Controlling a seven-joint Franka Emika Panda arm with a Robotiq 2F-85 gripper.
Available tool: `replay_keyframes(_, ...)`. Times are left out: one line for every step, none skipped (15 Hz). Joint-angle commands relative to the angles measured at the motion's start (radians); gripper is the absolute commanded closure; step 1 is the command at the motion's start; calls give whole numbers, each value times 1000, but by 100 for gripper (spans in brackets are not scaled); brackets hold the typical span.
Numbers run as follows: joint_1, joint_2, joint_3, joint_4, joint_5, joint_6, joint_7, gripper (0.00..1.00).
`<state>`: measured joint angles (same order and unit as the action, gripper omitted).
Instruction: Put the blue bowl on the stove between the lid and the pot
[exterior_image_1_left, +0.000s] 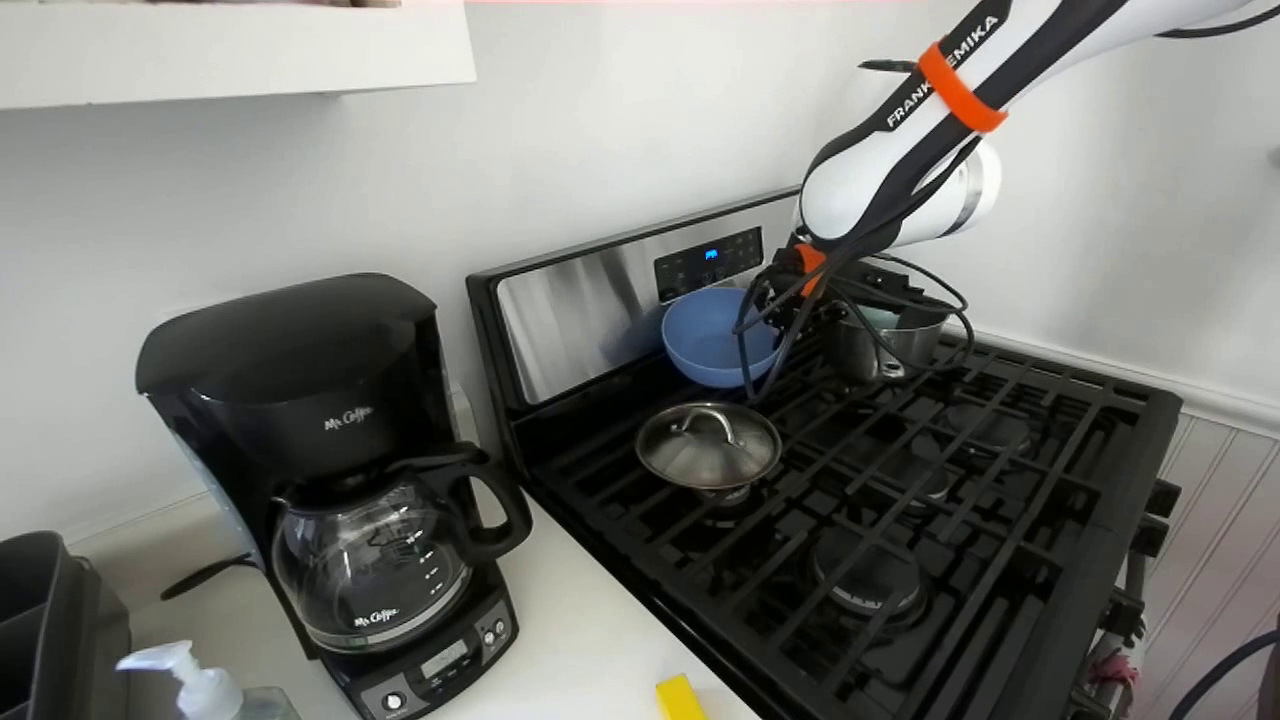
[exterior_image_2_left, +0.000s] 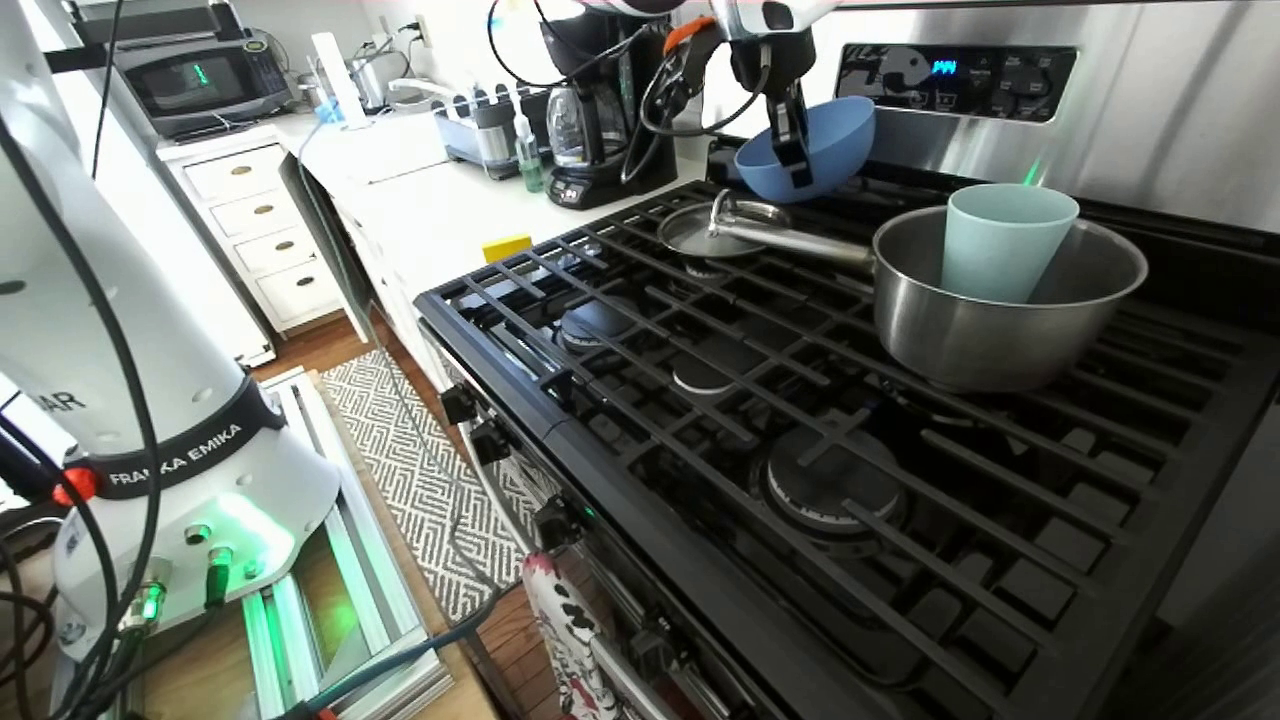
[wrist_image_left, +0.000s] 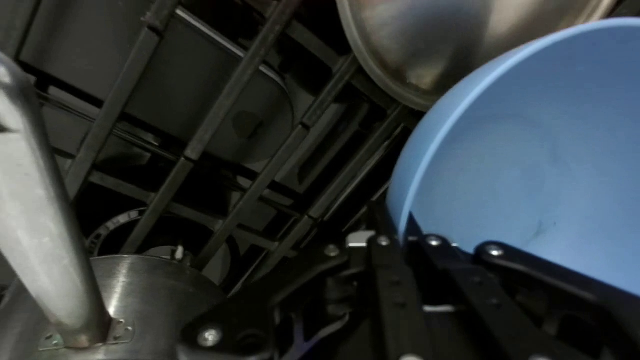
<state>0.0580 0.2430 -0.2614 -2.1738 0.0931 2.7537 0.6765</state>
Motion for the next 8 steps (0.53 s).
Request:
replay_keyframes(-12, 69, -44, 100, -109, -144, 138, 99)
replay_keyframes(-28, 84, -36, 124, -90, -185, 153, 99)
replay_keyframes(-45, 97, -25, 148, -60, -230, 159, 99)
replay_keyframes(-62, 110, -13, 174, -34, -273, 163, 99)
replay_keyframes(-75, 122, -6, 198, -19, -316, 170, 99)
replay_keyframes(-82, 133, -4, 221, -18, -351, 187, 99)
replay_keyframes(-91, 144, -1, 244, -12, -387, 201, 99)
replay_keyframes(-99, 156, -3, 271, -7, -419, 225, 99)
